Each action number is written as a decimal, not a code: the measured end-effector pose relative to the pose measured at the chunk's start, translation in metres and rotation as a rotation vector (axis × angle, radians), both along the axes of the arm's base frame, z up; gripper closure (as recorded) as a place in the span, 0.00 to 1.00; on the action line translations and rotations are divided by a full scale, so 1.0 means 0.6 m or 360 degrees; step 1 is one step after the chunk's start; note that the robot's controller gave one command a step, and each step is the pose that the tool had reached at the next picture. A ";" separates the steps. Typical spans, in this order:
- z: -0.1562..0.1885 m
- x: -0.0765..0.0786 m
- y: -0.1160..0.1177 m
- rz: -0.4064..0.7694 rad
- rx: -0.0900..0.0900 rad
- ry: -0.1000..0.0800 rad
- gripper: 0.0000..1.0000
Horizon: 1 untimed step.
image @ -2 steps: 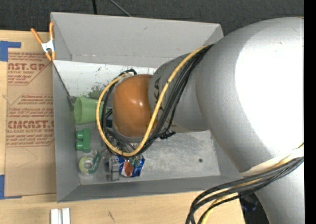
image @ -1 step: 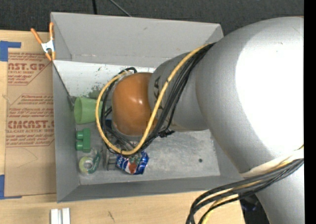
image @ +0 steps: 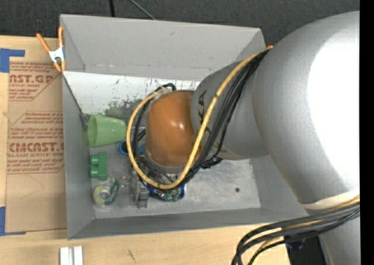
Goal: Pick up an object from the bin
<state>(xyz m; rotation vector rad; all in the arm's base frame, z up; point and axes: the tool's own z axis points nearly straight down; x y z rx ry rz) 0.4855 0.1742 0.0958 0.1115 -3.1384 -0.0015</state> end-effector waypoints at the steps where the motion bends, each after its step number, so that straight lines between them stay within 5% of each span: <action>1: 0.018 0.038 0.015 0.0017 0.0002 -0.0007 1.00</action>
Offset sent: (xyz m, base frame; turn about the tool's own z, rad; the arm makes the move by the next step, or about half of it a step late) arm 0.0216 0.0076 0.0105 -0.0103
